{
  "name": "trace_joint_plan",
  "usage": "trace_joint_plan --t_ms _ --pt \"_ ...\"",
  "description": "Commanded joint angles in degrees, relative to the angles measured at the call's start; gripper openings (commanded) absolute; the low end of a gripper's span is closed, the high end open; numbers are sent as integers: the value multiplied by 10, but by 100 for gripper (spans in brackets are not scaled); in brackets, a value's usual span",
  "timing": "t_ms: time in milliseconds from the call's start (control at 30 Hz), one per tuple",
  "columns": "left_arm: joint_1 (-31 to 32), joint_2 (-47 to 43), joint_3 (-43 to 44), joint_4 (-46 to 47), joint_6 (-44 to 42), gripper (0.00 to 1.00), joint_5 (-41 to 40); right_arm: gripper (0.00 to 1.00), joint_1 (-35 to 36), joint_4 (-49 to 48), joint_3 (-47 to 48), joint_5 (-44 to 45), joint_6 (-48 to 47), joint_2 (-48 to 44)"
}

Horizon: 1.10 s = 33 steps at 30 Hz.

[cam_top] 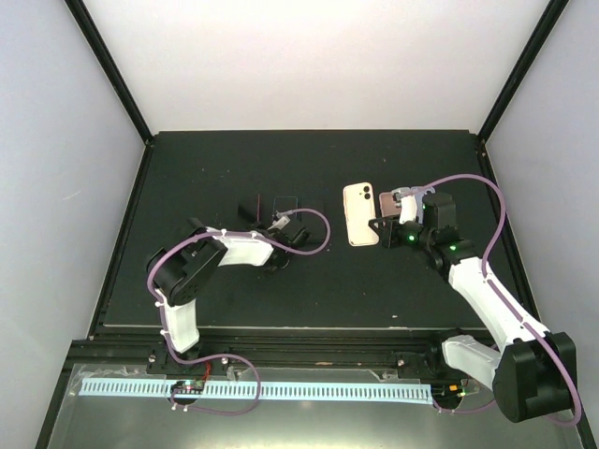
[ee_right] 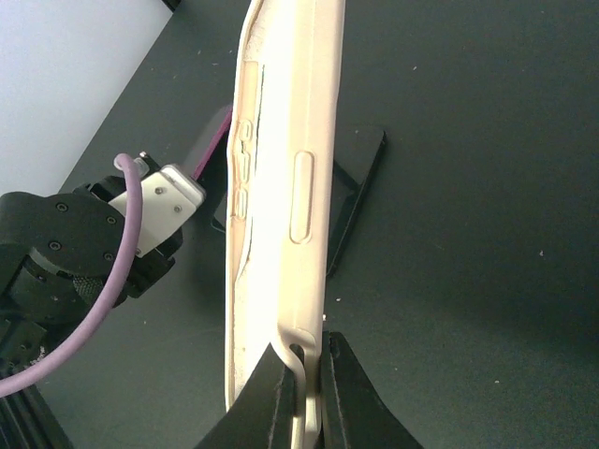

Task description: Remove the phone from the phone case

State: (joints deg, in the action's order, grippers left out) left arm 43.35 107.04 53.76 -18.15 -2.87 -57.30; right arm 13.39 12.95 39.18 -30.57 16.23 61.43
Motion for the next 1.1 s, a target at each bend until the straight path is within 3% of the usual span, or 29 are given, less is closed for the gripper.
trace_joint_plan --t_ms 0,267,333,567,700,833,900,933,1000,1067 --pt "-3 -4 8 -8 12 48 19 1 -4 -11 18 -2 -11 0" --pt "-1 -34 39 -112 105 75 47 1 -4 -9 20 9 -12 -1" --pt "-2 -60 39 -132 138 88 48 1 -4 -10 20 15 -18 -5" --pt "6 -203 20 -156 197 90 176 1 -2 -42 -1 35 -74 -51" --pt "9 -298 12 -167 180 88 258 1 16 -48 2 113 -135 -87" --pt "13 -393 62 -257 166 82 309 1 57 -76 2 221 -249 -100" --pt "13 -436 68 -261 140 83 314 1 97 -118 -1 312 -389 -98" --pt "12 -457 63 -252 121 83 305 1 112 -85 34 311 -404 -101" --pt "11 -491 39 -226 86 85 278 1 116 102 199 152 -378 -103" --pt "6 -512 9 -198 59 86 246 1 128 89 211 169 -365 -84"
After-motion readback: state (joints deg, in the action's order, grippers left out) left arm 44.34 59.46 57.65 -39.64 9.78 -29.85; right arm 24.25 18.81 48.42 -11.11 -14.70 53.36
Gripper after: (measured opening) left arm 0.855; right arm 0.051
